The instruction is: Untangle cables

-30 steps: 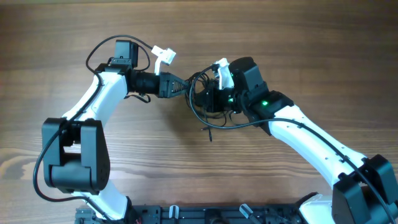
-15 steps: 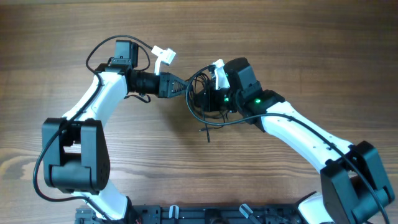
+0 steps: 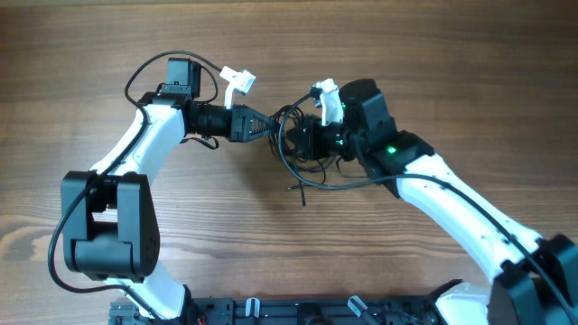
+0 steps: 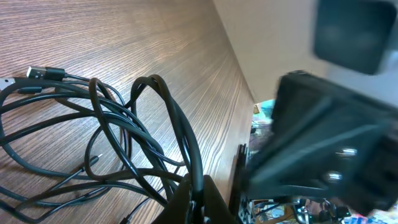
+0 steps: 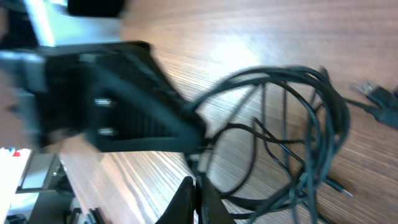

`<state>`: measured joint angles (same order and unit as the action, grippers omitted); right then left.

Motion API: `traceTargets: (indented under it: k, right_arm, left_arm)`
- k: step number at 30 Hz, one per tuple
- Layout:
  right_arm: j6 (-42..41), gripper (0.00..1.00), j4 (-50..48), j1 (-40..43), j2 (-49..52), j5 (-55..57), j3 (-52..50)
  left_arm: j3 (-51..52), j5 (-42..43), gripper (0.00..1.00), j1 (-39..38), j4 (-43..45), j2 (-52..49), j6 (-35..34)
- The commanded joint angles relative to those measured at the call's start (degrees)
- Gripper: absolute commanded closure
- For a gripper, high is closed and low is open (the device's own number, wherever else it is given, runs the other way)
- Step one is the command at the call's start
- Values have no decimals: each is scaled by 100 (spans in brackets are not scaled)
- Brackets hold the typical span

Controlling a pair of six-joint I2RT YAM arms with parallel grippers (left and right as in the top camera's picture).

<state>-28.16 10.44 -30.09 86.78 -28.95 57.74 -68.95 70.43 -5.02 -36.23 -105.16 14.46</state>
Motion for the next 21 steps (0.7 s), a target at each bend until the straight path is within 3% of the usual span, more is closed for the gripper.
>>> traceTargets:
  k: [1, 13, 21]
  right_arm:
    - [103, 96, 2, -136, 55, -151, 114]
    - [-52, 96, -299, -186, 935, 70, 114]
    - [-262, 95, -688, -4, 894, 219, 131]
  left_arm:
    - [7, 170, 96, 4, 15, 26, 9]
    - [7, 170, 96, 4, 15, 26, 9]
    - [7, 168, 96, 4, 44, 26, 9]
